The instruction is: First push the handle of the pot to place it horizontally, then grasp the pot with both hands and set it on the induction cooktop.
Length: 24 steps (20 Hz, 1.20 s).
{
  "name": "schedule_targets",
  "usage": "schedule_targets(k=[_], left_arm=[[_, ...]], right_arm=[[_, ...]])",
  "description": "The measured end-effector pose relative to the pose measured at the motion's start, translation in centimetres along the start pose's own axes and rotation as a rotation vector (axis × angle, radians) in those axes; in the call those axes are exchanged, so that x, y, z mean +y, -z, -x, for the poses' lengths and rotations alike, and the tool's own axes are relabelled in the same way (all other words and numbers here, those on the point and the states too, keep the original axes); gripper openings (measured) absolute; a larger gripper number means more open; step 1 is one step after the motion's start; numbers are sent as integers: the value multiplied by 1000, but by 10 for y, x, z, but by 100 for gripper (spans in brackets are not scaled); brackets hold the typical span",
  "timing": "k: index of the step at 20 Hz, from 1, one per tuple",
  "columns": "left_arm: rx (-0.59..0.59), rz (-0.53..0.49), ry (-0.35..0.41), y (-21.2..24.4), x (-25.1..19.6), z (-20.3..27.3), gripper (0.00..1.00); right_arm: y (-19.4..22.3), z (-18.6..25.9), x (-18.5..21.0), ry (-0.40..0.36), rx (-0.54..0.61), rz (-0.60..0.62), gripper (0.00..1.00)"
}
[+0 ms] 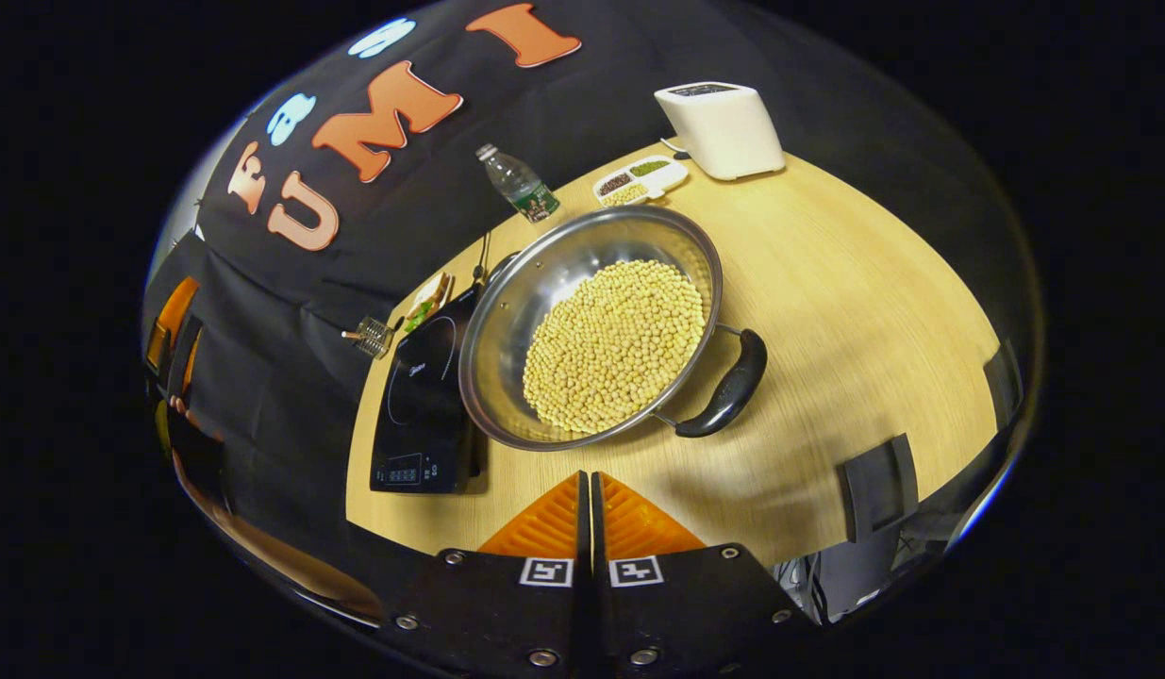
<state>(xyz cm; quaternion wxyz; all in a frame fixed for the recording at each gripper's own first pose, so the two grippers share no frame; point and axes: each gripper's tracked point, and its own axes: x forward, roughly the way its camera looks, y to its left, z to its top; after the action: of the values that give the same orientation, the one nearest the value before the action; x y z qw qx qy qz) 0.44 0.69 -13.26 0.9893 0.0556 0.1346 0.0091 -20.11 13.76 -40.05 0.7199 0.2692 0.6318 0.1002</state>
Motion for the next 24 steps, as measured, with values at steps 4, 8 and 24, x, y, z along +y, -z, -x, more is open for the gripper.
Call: schedule_targets(k=[4, 8, 24], left_arm=[[4, -8, -7, 2, 3, -3, 97], [23, -13, -19, 11, 7, -7, 97], [90, -48, 18, 45, -22, -39, 98]], right_arm=[[1, -14, -12, 25, 44, -32, 0], [-7, -26, -29, 63, 73, -74, 0], [-66, -49, -81, 218, 32, -156, 0]])
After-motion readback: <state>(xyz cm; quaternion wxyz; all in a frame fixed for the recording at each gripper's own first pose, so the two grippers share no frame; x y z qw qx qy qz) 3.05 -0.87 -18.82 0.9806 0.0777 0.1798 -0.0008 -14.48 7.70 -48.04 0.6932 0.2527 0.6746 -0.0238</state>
